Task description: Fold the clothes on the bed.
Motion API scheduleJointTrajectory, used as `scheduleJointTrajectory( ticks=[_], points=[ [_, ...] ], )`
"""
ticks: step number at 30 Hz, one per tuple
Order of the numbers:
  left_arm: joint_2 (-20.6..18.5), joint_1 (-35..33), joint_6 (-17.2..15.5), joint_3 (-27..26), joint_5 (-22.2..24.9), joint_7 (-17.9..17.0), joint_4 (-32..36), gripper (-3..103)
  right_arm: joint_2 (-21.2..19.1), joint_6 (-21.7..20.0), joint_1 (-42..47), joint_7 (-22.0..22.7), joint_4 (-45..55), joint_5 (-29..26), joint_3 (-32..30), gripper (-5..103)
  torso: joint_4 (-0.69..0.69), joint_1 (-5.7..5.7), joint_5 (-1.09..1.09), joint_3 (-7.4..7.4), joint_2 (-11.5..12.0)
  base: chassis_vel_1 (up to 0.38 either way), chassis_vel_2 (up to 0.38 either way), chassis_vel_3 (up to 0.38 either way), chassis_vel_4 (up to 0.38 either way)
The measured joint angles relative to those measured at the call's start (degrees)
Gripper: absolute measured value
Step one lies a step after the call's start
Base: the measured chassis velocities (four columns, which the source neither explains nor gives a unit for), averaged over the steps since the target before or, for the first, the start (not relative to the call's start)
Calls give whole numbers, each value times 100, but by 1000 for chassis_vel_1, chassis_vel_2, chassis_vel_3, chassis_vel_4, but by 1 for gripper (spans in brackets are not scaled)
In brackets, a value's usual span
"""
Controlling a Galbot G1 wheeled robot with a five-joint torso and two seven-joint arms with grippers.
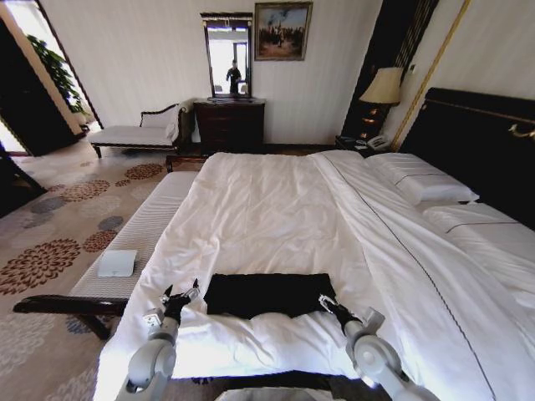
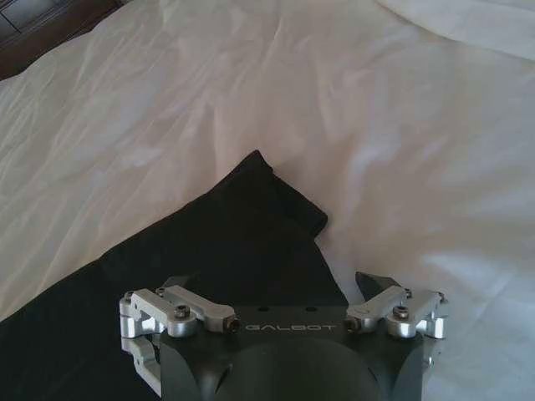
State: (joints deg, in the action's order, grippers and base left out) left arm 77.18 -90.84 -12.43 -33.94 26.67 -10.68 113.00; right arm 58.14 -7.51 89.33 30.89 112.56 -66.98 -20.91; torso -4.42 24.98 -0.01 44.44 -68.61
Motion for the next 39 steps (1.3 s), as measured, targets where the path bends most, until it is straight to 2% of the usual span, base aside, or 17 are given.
scheduleJointTrajectory(
  ticks=[5, 11, 12, 14, 18, 19, 21, 24, 26, 27, 28, 30, 34, 35, 36, 38, 39],
  points=[
    [76, -94, 0, -60, -34, -2, -1, 100, 242, 150, -83, -206, -191, -21, -42, 100, 0, 0, 0, 1, 0, 0, 0, 0, 0],
    [313, -240, 2, -131, -133, -21, 104, 100, 815, 281, -366, -594, -514, -349, -176, 102, 1, 1, 0, 1, 0, 0, 0, 0, 0],
    [349, -267, 2, -146, -134, -21, 127, 100, 891, 285, -395, -615, -550, -378, -190, 97, 1, 0, 0, 1, 0, 0, 0, 0, 0],
    [382, -291, 2, -161, -134, -22, 154, 100, 961, 291, -417, -632, -582, -394, -204, 97, 1, 0, 1, 1, 0, 0, 0, 0, 0],
    [455, -389, 1, -225, -120, -27, 287, 100, 1138, 330, -430, -705, -627, -429, -296, 76, 0, 0, 1, 1, 0, 0, 0, 0, 0],
    [455, -389, 1, -225, -120, -27, 287, 100, 1138, 330, -430, -705, -627, -429, -296, 76, 0, 0, 1, 1, 0, 0, 0, 0, 0],
    [463, -435, 1, -241, -118, -31, 330, 100, 1194, 361, -426, -733, -633, -440, -370, 65, 0, 1, 1, 1, 0, 0, 0, 0, 0],
    [491, -480, 2, -253, -118, -35, 359, 100, 1241, 372, -418, -741, -633, -466, -433, 60, 1, 1, 0, 1, 1, 0, 0, 0, 0],
    [535, -518, 8, -263, -118, -36, 382, 100, 1290, 374, -402, -755, -613, -508, -493, 49, 0, 1, 0, 1, 1, 0, 0, 0, 0],
    [554, -526, 10, -264, -118, -37, 388, 100, 1303, 375, -399, -762, -611, -515, -507, 49, 0, 1, 1, 1, 1, 0, 0, 0, 0],
    [603, -538, 12, -265, -124, -38, 399, 100, 1334, 377, -397, -774, -611, -521, -533, 37, 0, 1, 0, 1, 1, 0, 0, 0, 0],
    [644, -546, 14, -258, -132, -40, 404, 100, 1361, 382, -397, -781, -613, -524, -552, 37, 0, 1, 1, 1, 1, 0, 0, 0, 0],
    [740, -608, 14, -160, -237, -40, 437, 100, 1403, 454, -404, -830, -665, -482, -600, 16, 1, 1, 1, 1, 1, 0, 0, 0, 0],
    [740, -608, 14, -160, -237, -40, 437, 100, 1403, 454, -404, -830, -665, -482, -600, 16, 1, 1, 1, 1, 1, 0, 0, 0, 0],
    [750, -632, 15, -137, -279, -40, 442, 100, 1401, 493, -402, -873, -677, -422, -604, 16, 1, 1, 1, 1, 1, 0, 0, 0, 0],
    [766, -693, 17, -91, -403, -40, 444, 100, 1367, 687, -369, -1097, -712, -116, -605, 6, 1, 1, 2, 1, 1, 0, 0, 0, 0],
    [784, -746, 22, -61, -517, -41, 442, 100, 1310, 849, -329, -1297, -719, 160, -606, 5, 1, 1, 2, 1, 1, 0, 0, 0, 0]
  ],
)
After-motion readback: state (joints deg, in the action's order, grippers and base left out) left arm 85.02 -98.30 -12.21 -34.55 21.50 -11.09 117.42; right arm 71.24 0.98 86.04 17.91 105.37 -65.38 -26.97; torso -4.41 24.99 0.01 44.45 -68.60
